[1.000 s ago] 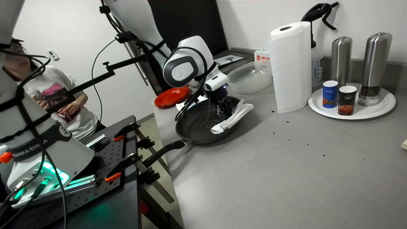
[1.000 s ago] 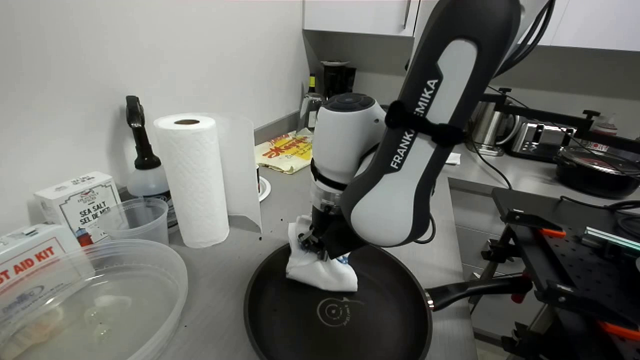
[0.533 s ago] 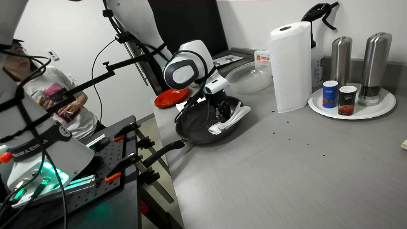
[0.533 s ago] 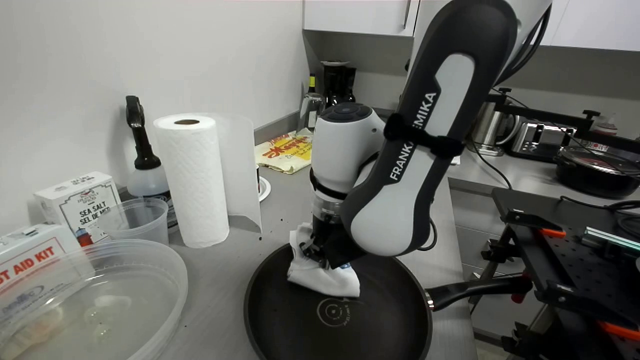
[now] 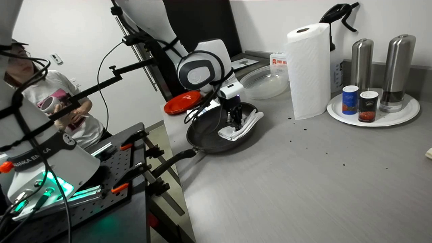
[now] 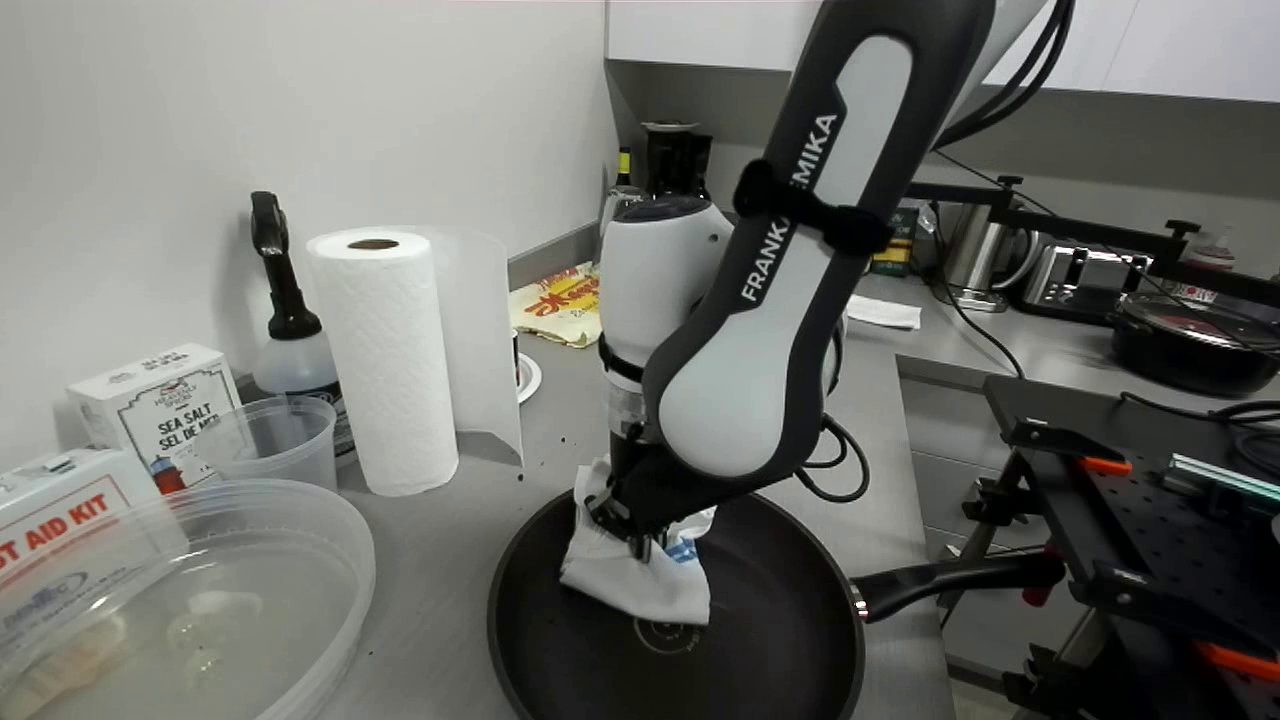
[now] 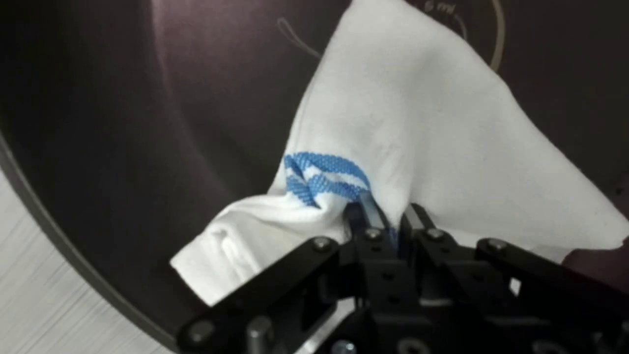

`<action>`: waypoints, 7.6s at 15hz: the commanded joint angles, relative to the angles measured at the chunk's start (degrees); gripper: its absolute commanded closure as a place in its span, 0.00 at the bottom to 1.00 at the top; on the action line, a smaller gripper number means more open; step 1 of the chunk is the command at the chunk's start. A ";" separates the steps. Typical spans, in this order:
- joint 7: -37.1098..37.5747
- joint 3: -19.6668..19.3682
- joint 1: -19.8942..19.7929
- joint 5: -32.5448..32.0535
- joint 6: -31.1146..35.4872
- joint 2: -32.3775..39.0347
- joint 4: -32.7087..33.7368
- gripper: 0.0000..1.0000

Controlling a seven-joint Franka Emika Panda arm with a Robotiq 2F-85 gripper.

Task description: Pick the cloth and wipe the pan with it

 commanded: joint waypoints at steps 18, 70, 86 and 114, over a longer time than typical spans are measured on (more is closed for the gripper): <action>-2.59 17.69 -11.94 6.59 -18.95 4.45 8.01 0.98; 10.06 -9.95 -13.16 -5.61 -12.25 -5.79 7.31 0.98; -18.23 -1.32 -26.44 -5.92 -12.32 -2.19 9.06 0.98; -27.31 -2.82 -22.17 -12.27 -11.78 -2.29 6.97 0.00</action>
